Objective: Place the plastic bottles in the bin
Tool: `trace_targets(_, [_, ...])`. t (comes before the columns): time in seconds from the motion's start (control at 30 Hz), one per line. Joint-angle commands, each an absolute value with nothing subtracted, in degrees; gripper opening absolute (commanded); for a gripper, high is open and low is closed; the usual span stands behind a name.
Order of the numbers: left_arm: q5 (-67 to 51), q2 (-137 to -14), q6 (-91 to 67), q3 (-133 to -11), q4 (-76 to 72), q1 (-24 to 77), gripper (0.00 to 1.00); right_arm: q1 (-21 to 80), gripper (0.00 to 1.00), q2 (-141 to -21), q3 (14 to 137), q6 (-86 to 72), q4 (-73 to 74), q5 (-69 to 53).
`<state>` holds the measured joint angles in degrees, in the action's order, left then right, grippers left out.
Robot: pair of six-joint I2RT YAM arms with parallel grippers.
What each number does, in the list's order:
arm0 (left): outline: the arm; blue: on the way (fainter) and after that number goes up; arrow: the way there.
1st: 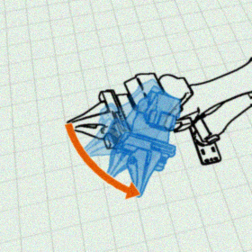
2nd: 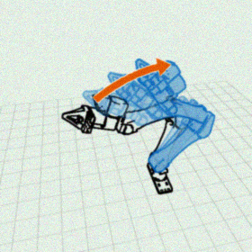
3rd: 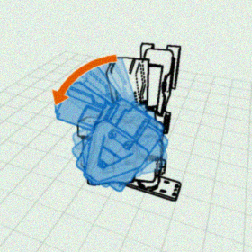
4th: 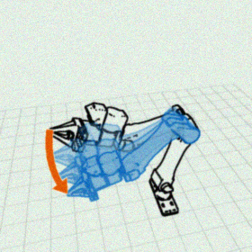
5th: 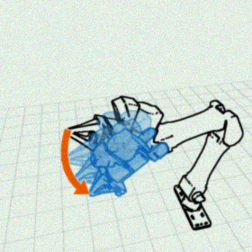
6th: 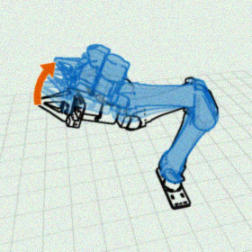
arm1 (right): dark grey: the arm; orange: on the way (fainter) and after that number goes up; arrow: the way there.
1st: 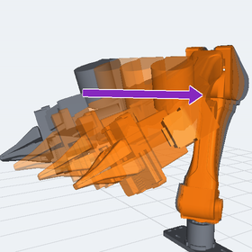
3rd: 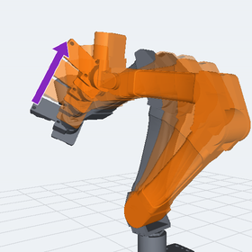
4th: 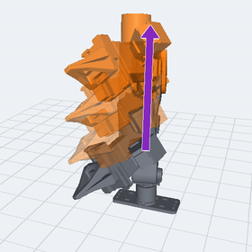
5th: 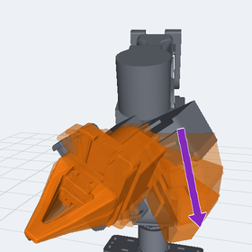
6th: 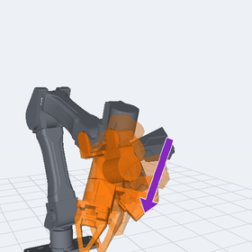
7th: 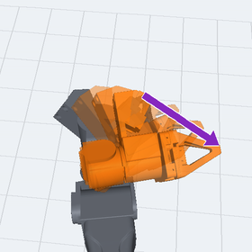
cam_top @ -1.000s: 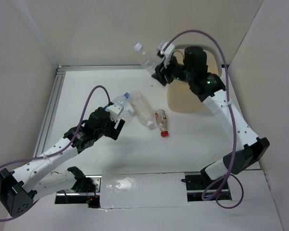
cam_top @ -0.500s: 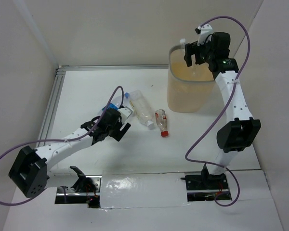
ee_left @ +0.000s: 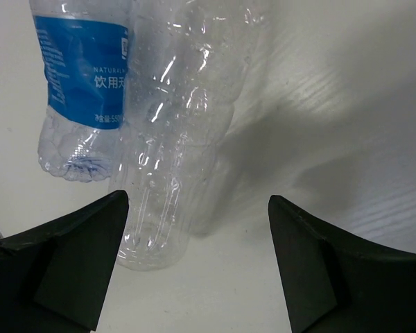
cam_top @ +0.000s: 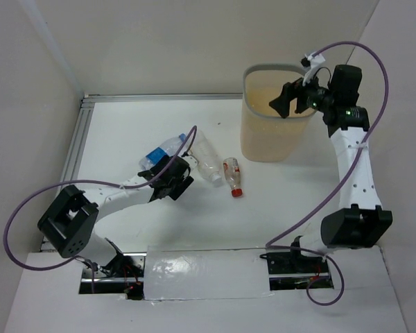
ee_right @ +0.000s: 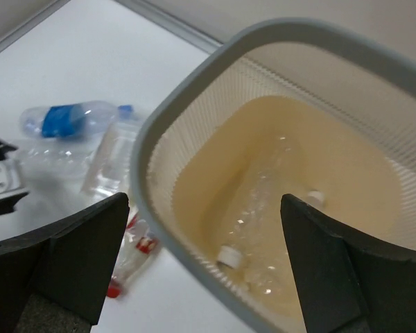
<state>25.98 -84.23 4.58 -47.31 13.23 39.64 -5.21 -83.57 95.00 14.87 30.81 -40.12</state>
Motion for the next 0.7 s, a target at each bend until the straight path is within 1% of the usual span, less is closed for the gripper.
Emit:
trace_targets(0.0, [32.7, -86.7, 7.0, -50.5, 9.8, 40.3, 0.94, -4.7, 0.97, -78.8, 86.8, 17.3, 33.1, -46.8])
trace_targets(0.17, [33.2, -89.4, 9.3, -51.8, 6.9, 40.8, 0.94, -4.0, 0.97, -72.9, 77.7, 19.6, 35.7, -48.6])
trace_targets(0.3, [32.6, -93.7, 10.5, -52.8, 6.9, 38.7, 0.94, -1.9, 0.95, -69.4, 74.1, 27.4, 40.6, -50.3])
trace_targets(0.33, [32.1, -94.2, 10.5, -52.8, 6.1, 38.7, 0.91, -1.9, 0.95, -68.7, 73.6, 29.2, 41.6, -51.2])
trace_targets(0.4, [32.1, -95.1, 10.5, -52.8, 5.1, 38.1, 0.86, -0.6, 0.92, -66.1, 72.5, 33.4, 44.0, -52.4])
trace_targets(0.47, [30.4, -96.8, 10.5, -53.3, 5.1, 37.0, 0.74, 0.3, 0.91, -64.4, 70.8, 34.6, 44.7, -52.4])
trace_targets(0.53, [29.9, -98.8, 10.0, -54.7, 5.8, 37.0, 0.68, 0.9, 0.90, -62.3, 69.7, 36.2, 46.0, -52.9])
trace_targets(0.57, [29.4, -99.4, 9.5, -54.7, 6.3, 37.0, 0.62, 1.5, 0.90, -61.2, 68.7, 36.2, 46.0, -52.9])
trace_targets(0.67, [28.7, -99.4, 9.0, -55.3, 6.3, 37.0, 0.51, 2.0, 0.90, -59.7, 67.2, 37.0, 46.0, -52.9])
